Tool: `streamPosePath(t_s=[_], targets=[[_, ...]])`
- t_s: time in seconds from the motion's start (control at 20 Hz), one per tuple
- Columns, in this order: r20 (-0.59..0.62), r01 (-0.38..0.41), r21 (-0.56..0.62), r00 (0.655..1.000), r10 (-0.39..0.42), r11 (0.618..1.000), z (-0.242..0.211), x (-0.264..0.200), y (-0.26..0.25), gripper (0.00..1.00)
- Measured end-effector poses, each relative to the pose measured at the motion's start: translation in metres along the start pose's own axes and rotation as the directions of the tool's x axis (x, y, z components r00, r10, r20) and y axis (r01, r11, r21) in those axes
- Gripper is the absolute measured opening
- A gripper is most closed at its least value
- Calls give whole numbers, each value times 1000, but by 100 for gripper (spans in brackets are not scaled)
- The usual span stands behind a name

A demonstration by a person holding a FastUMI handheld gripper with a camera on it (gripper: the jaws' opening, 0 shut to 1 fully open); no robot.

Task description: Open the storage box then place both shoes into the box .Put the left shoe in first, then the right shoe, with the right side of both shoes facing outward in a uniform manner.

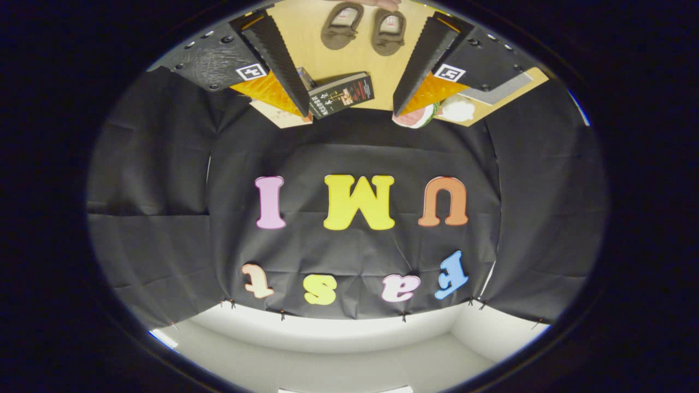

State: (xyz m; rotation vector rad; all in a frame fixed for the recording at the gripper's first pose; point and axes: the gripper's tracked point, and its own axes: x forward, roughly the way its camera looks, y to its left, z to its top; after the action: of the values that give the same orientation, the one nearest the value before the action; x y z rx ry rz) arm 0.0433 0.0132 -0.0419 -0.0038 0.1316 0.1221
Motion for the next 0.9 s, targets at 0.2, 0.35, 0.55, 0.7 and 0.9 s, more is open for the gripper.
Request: streamPosePath(t_s=[0.2, 0.35, 0.55, 0.7, 0.9], targets=[[-61, -50, 10, 997, 51, 999, -26, 21, 19, 95], [-121, -94, 19, 988, 96, 995, -53, 36, 39, 95], [-211, -178, 25, 961, 179, 984, -96, 54, 78, 93], [-286, -269, 54, 919, 273, 962, -132, 67, 120, 96], [-377, -396, 167, 821, 429, 903, -178, 86, 183, 96]])
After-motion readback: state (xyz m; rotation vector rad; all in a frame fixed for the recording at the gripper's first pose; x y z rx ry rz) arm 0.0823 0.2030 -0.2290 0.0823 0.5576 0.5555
